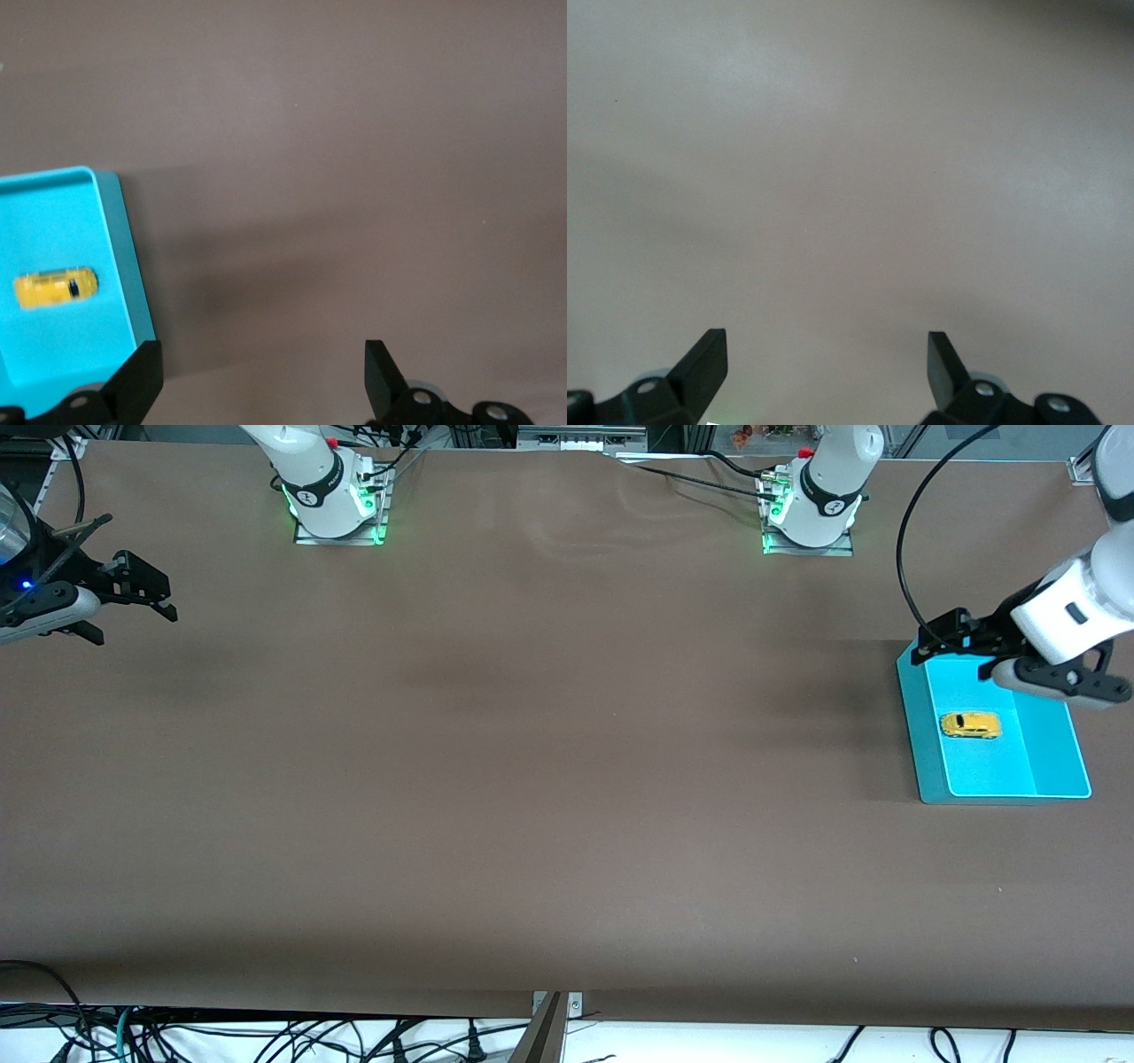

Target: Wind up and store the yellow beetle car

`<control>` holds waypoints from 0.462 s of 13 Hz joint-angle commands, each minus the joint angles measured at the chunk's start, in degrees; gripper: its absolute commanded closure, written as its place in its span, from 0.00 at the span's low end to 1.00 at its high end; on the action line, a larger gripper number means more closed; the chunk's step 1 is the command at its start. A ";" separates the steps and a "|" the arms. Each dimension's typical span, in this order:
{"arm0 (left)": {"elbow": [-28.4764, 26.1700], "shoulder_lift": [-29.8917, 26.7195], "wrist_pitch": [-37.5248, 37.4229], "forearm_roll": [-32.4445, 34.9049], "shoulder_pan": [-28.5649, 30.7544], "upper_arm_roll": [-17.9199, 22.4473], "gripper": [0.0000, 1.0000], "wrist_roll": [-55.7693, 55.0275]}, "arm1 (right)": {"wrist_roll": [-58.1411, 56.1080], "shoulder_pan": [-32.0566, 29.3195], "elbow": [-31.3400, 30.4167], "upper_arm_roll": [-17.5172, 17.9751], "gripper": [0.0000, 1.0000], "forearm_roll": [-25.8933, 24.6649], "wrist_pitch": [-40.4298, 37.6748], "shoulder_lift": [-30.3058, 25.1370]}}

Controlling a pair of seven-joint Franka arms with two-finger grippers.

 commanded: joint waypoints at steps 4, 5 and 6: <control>2.51 1.07 -4.49 -0.07 -4.45 7.14 0.00 -1.38 | 0.45 0.19 0.88 0.05 0.00 -0.59 -1.65 -0.11; 2.60 1.24 -4.50 1.67 -4.45 6.88 0.00 0.04 | 0.45 0.19 0.88 0.05 0.00 -0.59 -1.65 -0.11; 3.12 2.03 -4.67 2.13 -4.45 6.79 0.00 0.14 | 0.45 0.19 0.88 -0.03 0.00 -0.59 -1.65 -0.02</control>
